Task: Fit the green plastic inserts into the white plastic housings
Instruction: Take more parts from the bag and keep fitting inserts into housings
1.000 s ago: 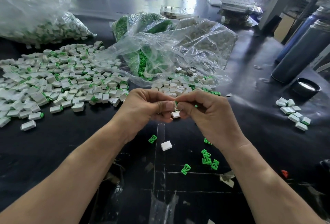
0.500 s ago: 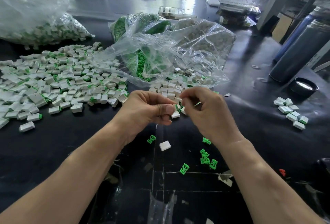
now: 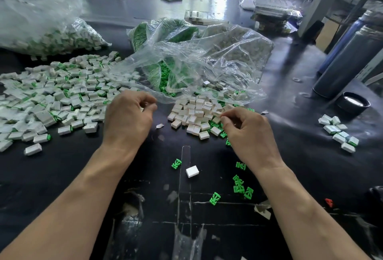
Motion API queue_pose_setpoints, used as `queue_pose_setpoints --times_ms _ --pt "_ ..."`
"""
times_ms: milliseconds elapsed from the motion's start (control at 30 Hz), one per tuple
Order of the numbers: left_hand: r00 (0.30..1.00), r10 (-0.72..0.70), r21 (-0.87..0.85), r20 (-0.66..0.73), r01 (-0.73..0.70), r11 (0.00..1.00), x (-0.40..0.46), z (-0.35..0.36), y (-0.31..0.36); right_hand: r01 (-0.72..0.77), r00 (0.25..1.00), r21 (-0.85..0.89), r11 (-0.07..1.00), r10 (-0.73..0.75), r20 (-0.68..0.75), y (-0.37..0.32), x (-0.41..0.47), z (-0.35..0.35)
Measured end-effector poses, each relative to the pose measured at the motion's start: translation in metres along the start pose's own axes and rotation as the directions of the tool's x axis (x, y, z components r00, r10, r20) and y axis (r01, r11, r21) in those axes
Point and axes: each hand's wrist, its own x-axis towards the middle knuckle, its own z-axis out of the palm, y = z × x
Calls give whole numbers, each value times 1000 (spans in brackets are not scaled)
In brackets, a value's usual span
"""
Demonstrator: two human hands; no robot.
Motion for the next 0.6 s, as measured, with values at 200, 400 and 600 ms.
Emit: queue_pose_setpoints --times_ms 200,400,600 --pt "987 22 253 -157 19 967 12 -13 -12 -48 999 -34 998 48 -2 1 0 -1" --pt "988 68 237 -141 -33 971 8 -9 -7 -104 995 -80 991 104 -11 3 2 -2" --pt "979 119 -35 163 -114 993 -11 10 15 -164 986 -182 970 166 -4 7 5 -6"
